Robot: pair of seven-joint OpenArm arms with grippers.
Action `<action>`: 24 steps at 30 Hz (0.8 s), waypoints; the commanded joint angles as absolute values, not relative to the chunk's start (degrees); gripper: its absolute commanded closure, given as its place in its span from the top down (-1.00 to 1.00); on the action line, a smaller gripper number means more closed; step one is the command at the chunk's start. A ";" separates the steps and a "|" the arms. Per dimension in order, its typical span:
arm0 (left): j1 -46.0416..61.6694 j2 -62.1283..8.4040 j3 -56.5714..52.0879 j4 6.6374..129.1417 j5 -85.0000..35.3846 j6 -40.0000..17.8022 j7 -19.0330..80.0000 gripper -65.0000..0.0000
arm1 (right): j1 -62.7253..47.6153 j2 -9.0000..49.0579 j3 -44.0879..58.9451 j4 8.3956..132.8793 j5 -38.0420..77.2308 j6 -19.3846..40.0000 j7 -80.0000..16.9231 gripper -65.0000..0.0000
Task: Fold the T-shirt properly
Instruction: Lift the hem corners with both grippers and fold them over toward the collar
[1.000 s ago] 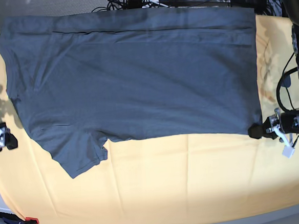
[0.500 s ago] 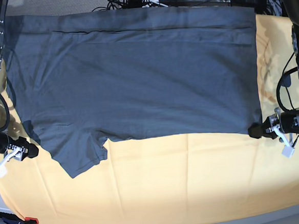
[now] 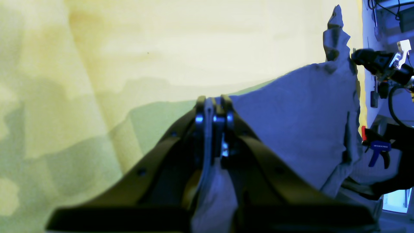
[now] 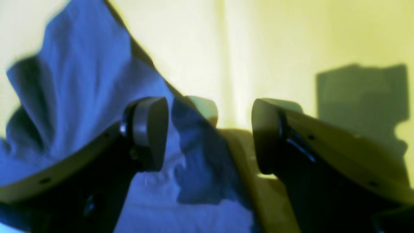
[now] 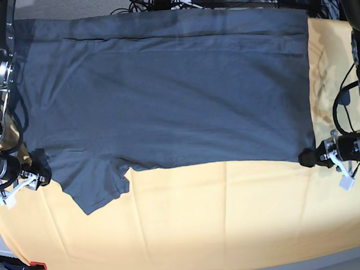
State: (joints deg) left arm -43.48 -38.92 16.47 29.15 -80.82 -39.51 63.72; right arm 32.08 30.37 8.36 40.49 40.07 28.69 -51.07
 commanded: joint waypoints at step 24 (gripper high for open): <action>-45.28 -40.01 16.05 29.76 -82.17 -40.00 62.83 -1.00 | 34.76 31.27 8.60 41.19 46.61 40.00 -49.87 -1.00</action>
